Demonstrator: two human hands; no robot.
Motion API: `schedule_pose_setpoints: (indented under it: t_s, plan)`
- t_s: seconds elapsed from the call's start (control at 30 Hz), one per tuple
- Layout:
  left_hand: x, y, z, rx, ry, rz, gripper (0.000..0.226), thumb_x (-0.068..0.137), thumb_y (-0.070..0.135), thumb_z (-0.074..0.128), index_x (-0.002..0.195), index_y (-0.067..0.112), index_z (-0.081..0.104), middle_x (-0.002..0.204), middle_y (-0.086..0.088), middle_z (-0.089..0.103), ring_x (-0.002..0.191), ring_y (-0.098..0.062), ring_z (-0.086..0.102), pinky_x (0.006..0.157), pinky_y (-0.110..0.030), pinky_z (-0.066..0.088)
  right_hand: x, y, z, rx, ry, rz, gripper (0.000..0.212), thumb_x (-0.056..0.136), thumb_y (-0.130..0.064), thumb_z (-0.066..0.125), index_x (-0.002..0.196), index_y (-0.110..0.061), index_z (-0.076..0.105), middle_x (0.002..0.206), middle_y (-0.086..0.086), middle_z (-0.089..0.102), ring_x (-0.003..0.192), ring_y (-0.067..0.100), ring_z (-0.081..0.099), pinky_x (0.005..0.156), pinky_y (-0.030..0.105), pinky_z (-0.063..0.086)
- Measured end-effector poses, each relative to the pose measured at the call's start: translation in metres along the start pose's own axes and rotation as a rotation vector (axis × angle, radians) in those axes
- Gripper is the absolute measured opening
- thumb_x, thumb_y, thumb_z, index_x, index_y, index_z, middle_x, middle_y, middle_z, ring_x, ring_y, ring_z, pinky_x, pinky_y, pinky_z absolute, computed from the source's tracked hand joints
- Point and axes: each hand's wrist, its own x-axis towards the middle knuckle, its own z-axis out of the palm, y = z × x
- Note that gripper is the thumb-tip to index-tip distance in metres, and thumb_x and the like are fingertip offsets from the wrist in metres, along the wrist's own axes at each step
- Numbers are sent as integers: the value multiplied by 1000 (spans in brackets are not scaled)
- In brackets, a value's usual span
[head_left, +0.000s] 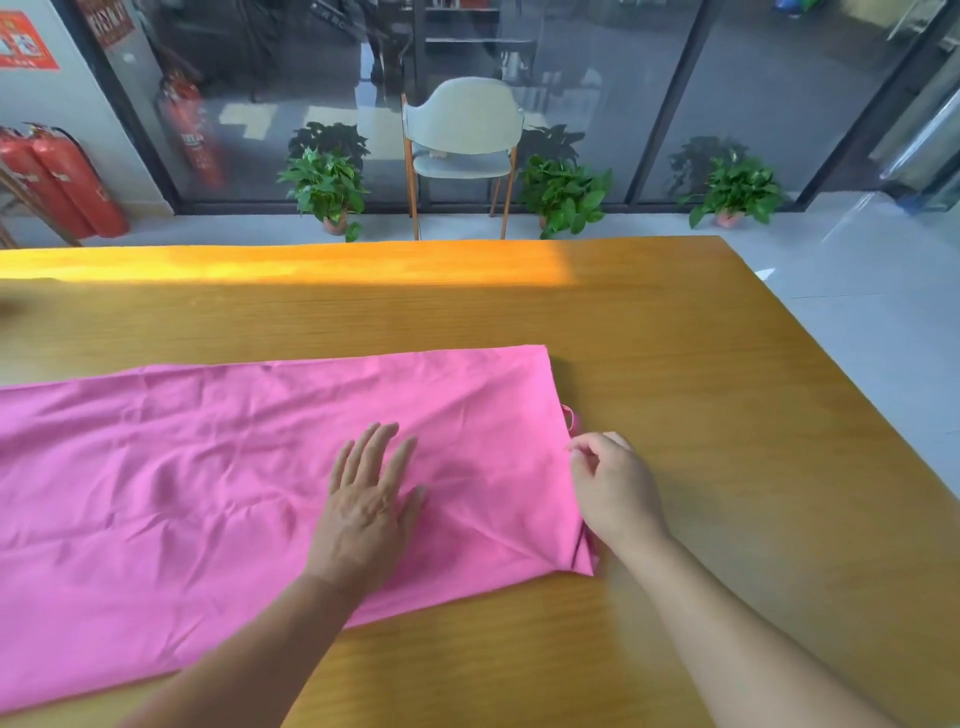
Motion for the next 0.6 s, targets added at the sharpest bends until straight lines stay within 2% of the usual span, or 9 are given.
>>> schedule_pose_setpoints:
  t_s: [0.07,0.13,0.2,0.27,0.37,0.53,0.6]
  plan:
    - [-15,21,1,-26,60,1,47,94,42,44,128,12,56,133,-9,48,122,-29,46,104,-45,39,-16,8,-10,-28,-45,92,16,94,-21,53,87,-25,67,97,-5,63,87,18,60,76,31,46]
    - [-27,39,3,-48,92,30,37,90,42,50,112,14,60,116,-3,49,102,-24,49,90,-36,41,-31,15,-18,-49,-115,185,19,91,-23,52,76,-24,64,82,-6,68,78,19,62,66,32,47]
    - [-37,53,8,-93,74,93,27,87,38,55,98,15,61,103,1,50,89,-22,52,82,-32,40,-47,19,-25,-21,-186,250,22,87,-27,54,72,-16,65,69,-3,68,72,22,63,63,33,49]
    - [-47,59,13,-112,-3,140,23,85,40,58,89,18,62,95,6,50,85,-19,54,78,-31,43,-57,20,-30,-1,-236,257,26,86,-34,58,73,-12,66,70,-2,69,71,20,65,62,31,49]
    - [-59,64,15,-79,-127,124,30,82,50,58,93,23,65,94,9,51,87,-16,53,81,-30,45,-65,19,-35,5,-292,248,19,81,-37,65,73,-20,69,71,-9,70,71,12,65,58,26,47]
    - [-58,73,6,-23,-157,99,27,82,44,48,87,25,66,87,9,55,81,-16,55,73,-34,52,-69,19,-34,4,-309,226,14,83,-31,65,72,-23,70,74,-12,71,64,10,62,52,22,42]
    - [-56,77,3,-36,-190,78,32,82,44,43,85,24,68,86,8,57,82,-18,56,73,-35,52,-68,21,-34,30,-320,209,15,86,-26,62,72,-24,68,80,-14,70,66,9,61,54,23,43]
